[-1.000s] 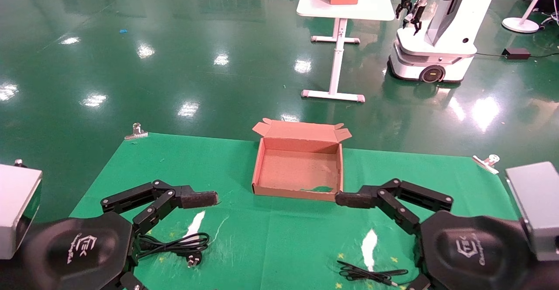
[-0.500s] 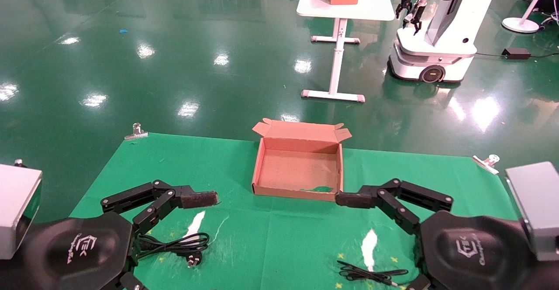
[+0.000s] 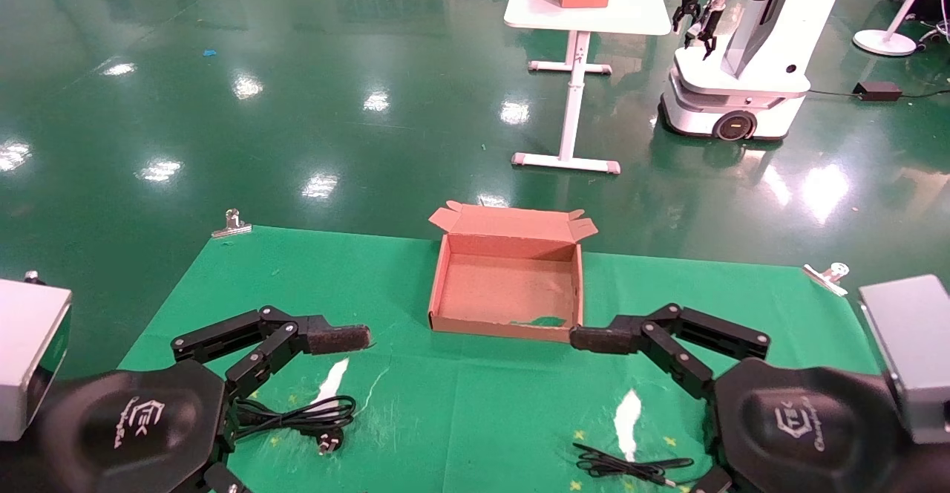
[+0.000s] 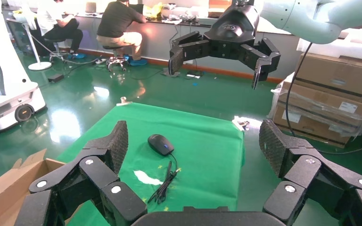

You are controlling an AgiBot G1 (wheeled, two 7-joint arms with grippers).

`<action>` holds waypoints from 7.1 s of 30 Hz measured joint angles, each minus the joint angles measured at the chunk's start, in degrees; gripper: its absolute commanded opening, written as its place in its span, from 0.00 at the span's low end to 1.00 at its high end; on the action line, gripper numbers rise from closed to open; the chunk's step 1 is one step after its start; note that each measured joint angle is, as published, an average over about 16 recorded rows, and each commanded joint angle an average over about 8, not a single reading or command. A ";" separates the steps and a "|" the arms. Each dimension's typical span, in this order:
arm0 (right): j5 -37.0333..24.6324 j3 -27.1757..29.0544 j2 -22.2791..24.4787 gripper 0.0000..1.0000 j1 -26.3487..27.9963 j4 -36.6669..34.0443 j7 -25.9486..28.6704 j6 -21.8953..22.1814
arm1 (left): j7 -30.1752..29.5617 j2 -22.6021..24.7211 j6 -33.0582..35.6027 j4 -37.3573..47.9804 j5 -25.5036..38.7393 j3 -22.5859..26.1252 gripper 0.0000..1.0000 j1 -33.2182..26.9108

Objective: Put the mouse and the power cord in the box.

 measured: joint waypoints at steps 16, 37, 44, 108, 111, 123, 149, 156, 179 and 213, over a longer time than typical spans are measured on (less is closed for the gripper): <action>0.00 0.00 0.00 1.00 0.00 0.00 0.00 0.00 | 0.00 0.00 0.00 0.00 0.00 0.00 1.00 0.00; 0.00 0.00 0.00 1.00 0.00 0.00 0.00 0.00 | 0.00 0.00 0.00 0.00 0.00 0.00 1.00 0.00; 0.00 0.00 0.00 1.00 0.00 0.00 0.00 0.00 | 0.00 0.00 0.00 0.00 0.00 0.00 1.00 0.00; -41.08 -21.44 -16.26 1.00 23.13 -57.54 -41.95 4.01 | 22.10 22.42 -4.98 44.88 56.79 25.09 1.00 -28.77; -42.71 -22.37 -18.04 1.00 24.32 -61.28 -44.83 5.44 | 24.18 23.70 -6.92 48.94 58.09 25.60 1.00 -29.78; -46.11 -24.42 -22.27 1.00 27.64 -69.13 -52.41 8.77 | 32.69 26.32 -13.25 58.92 59.52 25.93 1.00 -31.73; -47.65 -25.46 -25.15 0.97 29.76 -72.88 -56.25 9.57 | 43.07 28.10 -15.90 67.88 60.40 26.35 0.98 -34.57; -47.55 -25.37 -25.61 0.21 29.88 -73.01 -56.43 9.42 | 43.70 28.35 -16.01 68.86 60.43 26.36 0.17 -34.90; -47.49 -25.34 -25.60 0.00 29.85 -72.94 -56.44 9.38 | 43.70 28.35 -15.99 68.73 60.37 26.34 0.00 -34.88; -46.91 -24.95 -24.59 0.00 30.34 -72.80 -56.63 8.40 | 43.23 27.01 -12.88 68.85 59.04 25.51 0.00 -35.63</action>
